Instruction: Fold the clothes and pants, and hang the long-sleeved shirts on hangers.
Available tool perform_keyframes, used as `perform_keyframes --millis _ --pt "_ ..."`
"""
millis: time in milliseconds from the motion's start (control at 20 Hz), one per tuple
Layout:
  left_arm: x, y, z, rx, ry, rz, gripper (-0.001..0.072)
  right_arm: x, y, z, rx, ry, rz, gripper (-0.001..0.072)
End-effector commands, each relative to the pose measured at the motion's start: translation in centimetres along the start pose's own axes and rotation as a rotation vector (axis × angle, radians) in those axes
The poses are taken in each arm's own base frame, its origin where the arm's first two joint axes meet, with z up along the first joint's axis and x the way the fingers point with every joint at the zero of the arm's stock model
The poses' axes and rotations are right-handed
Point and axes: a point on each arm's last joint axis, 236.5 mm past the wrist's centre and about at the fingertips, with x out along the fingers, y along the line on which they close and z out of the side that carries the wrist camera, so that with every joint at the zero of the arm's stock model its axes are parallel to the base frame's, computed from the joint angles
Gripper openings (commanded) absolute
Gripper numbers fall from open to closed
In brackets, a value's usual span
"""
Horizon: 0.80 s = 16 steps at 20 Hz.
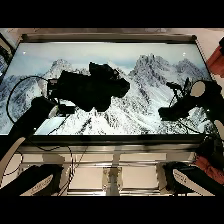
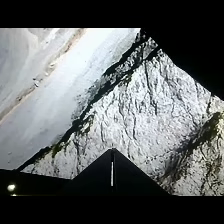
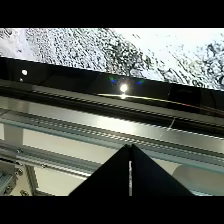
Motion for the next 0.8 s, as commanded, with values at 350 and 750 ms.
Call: perform_keyframes --millis 350,750 --pt "0.0 0.0 0.0 0.000 -0.001 0.000 0.0035 1.7 -0.3 1.1 0.013 -0.051 0.002 0.0029" --pt "0.0 -0.2 0.4 -0.003 -0.017 -0.010 0.0035 1.4 0.6 3.9 0.020 -0.168 0.041 0.0029"
